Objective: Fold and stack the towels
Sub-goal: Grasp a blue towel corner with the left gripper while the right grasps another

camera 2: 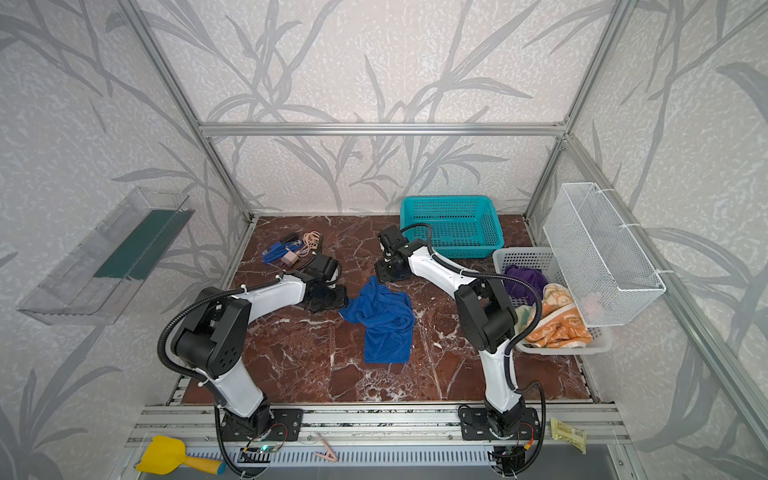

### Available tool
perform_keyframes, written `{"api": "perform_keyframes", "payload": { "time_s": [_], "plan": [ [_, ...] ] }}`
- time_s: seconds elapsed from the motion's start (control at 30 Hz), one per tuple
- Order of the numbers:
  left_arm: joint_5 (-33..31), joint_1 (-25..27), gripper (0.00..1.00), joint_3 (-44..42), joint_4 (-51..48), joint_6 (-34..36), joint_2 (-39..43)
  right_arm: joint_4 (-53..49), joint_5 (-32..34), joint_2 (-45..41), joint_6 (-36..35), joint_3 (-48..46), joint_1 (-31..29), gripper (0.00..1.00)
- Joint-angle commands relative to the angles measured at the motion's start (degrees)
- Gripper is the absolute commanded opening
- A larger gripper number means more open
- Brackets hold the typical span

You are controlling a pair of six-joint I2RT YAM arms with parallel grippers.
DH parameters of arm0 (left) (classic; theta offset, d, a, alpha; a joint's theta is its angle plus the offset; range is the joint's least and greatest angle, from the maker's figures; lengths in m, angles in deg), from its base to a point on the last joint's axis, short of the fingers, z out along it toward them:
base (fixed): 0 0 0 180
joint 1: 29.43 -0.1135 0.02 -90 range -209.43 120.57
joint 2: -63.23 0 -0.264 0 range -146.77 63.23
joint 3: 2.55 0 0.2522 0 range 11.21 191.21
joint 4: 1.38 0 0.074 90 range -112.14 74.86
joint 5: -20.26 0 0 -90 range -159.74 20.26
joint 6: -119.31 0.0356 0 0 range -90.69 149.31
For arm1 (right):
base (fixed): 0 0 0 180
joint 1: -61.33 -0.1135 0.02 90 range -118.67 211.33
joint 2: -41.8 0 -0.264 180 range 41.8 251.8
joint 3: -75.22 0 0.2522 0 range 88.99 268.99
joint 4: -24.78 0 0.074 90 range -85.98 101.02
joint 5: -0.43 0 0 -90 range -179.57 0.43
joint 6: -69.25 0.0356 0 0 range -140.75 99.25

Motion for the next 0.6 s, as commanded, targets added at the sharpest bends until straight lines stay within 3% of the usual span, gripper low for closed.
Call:
{"api": "perform_keyframes", "payload": {
  "time_s": [0.0,0.07,0.2,0.3,0.43,0.5,0.57],
  "plan": [
    [-2.86,1.36,0.58,0.84,-4.45,0.5,-1.61,-0.83,-0.85,4.35,-0.35,2.64,-0.16,0.64],
    [-1.82,1.77,0.55,0.59,-4.62,0.41,-2.67,-0.15,-1.7,7.25,0.24,4.28,-0.16,0.63],
    [-1.62,2.65,0.36,0.39,-5.48,1.18,-2.97,2.09,-7.67,13.9,2.68,8.13,1.17,0.62],
    [-2.45,2.75,0.15,0.45,-6.32,2.66,-0.87,1.71,-10.01,16.2,3.31,11.33,2.38,0.4],
    [-5.45,2.57,0.0,1.56,-7.92,5.65,4.23,4.02,-8.15,11.93,0.76,10.38,2.56,0.08],
    [-8.91,2.22,0.0,3.88,-10.67,7.29,7.1,4.71,-7.18,8.48,-0.58,9.46,2.74,0.0],
    [-12.28,1.74,0.0,6.66,-12.98,9.78,9.7,5.53,-6.58,3.97,-1.59,7.88,3.3,0.0]
  ]
}}
